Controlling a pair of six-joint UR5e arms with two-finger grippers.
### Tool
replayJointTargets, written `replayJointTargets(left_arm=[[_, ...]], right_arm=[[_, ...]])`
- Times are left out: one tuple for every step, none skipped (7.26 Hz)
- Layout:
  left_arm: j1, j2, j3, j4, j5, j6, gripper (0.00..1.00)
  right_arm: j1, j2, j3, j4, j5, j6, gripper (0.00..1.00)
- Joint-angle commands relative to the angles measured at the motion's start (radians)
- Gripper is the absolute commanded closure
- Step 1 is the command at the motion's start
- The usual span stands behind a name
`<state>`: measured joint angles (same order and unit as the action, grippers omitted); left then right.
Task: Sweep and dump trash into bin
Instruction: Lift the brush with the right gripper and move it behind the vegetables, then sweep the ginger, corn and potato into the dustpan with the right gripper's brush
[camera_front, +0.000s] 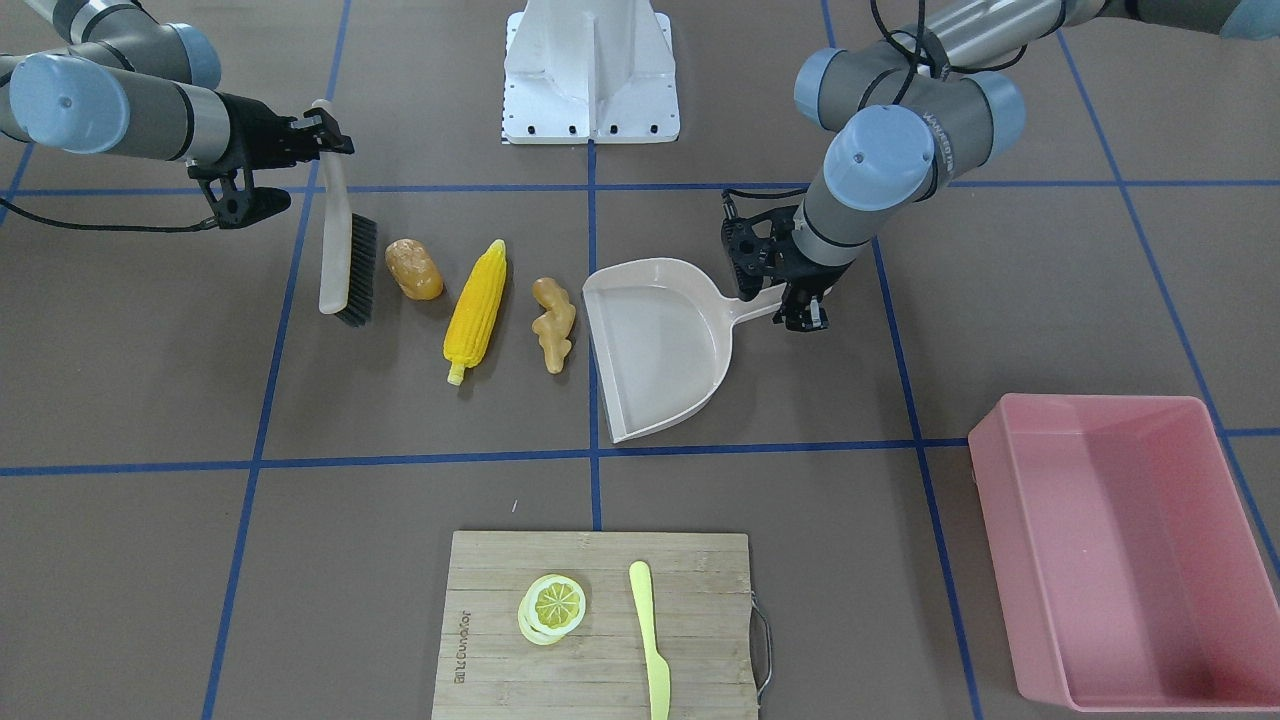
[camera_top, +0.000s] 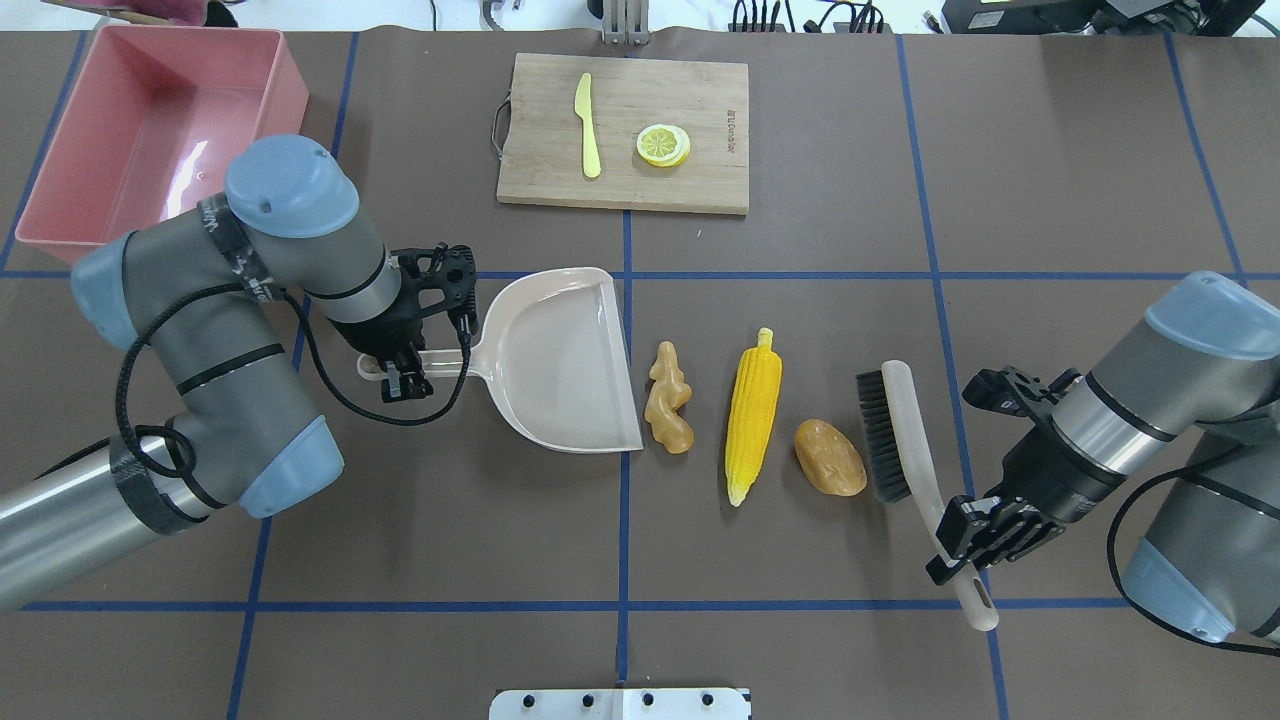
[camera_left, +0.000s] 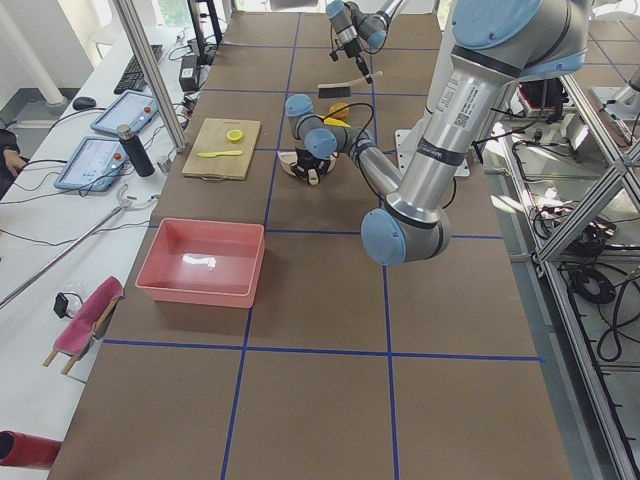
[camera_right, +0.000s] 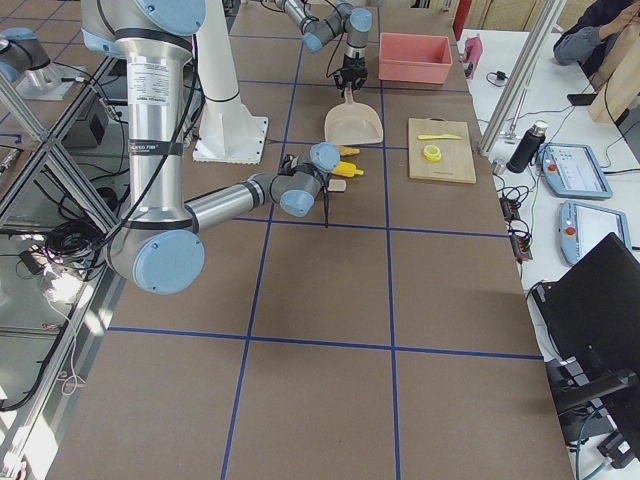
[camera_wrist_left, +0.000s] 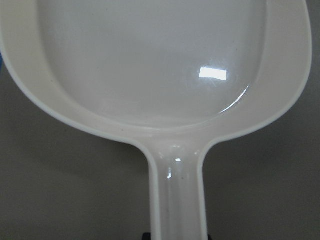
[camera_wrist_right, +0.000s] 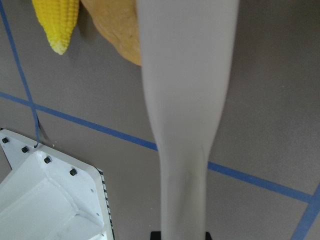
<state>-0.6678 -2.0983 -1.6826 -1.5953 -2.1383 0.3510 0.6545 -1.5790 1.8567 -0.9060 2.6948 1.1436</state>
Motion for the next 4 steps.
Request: replayJointTargets(left_arm=[[0.037,-0.026,0.009,0.002,0.006,0.000,1.00],[0.043,-0.025,0.000,0.002,0.009,0.022,1.00],[0.047,-0.025,-0.012,0.002,0.008,0.057,1.00],[0.063,-0.026,-0.017,0.002,0.008,0.057,1.00]], right_arm=[[-0.045,0.014,-0.005,0.006,-0.019,0.036,1.00],[-0.050,0.026,-0.005,0.006,-0.016,0.062,1.00],[-0.052,0.042,-0.002,0.006,-0.016,0.095,1.00],[-0.056,0.078,-0.007,0.006,-0.016,0.128,1.00]])
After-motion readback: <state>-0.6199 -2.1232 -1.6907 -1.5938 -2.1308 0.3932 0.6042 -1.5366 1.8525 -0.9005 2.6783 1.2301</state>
